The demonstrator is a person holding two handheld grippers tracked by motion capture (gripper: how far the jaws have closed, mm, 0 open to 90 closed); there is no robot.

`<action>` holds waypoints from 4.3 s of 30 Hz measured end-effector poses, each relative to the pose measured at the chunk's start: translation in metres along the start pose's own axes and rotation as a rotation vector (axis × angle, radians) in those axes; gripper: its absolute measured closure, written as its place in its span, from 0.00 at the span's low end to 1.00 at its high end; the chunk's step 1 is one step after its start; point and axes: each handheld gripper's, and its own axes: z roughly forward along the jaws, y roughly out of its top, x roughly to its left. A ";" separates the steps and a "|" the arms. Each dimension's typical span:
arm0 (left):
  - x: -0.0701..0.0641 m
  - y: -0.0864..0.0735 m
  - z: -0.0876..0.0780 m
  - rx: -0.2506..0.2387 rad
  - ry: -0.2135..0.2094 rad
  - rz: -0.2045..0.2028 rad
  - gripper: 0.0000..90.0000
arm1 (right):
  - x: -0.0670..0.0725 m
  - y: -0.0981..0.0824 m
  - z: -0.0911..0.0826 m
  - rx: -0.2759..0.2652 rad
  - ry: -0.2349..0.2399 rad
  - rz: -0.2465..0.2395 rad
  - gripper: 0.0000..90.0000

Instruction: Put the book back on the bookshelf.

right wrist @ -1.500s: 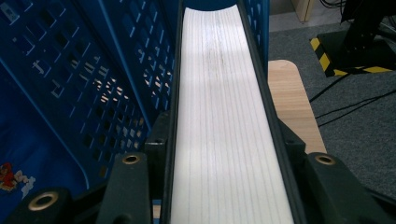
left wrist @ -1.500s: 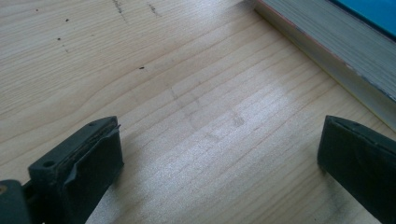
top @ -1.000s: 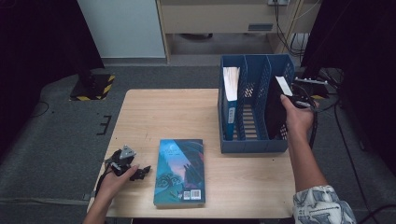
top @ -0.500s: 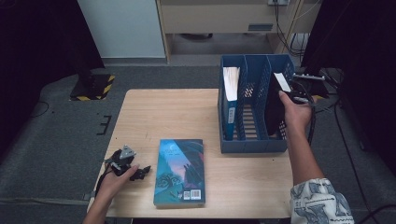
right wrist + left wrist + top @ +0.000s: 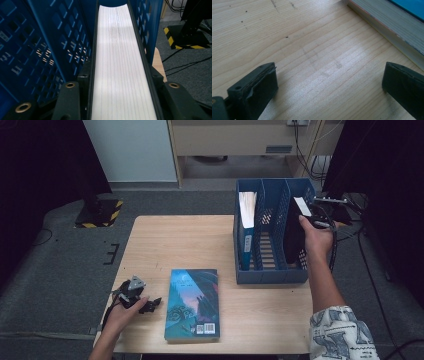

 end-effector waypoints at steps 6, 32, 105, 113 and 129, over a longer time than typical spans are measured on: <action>0.000 0.000 0.000 0.000 0.000 0.000 0.00 | 0.001 0.002 0.003 0.004 0.000 -0.018 0.59; 0.000 0.000 0.000 -0.001 0.000 0.001 0.00 | 0.007 -0.004 0.001 0.012 0.035 -0.047 0.54; -0.001 0.000 0.000 -0.004 0.001 -0.001 0.00 | 0.018 -0.028 -0.065 -0.127 0.219 -0.067 0.08; -0.001 0.000 0.000 -0.004 0.000 0.000 0.00 | 0.022 -0.058 -0.073 -0.112 0.224 -0.091 0.07; -0.001 0.000 0.001 -0.006 0.000 -0.001 0.00 | 0.043 -0.115 -0.077 -0.105 0.300 -0.127 0.09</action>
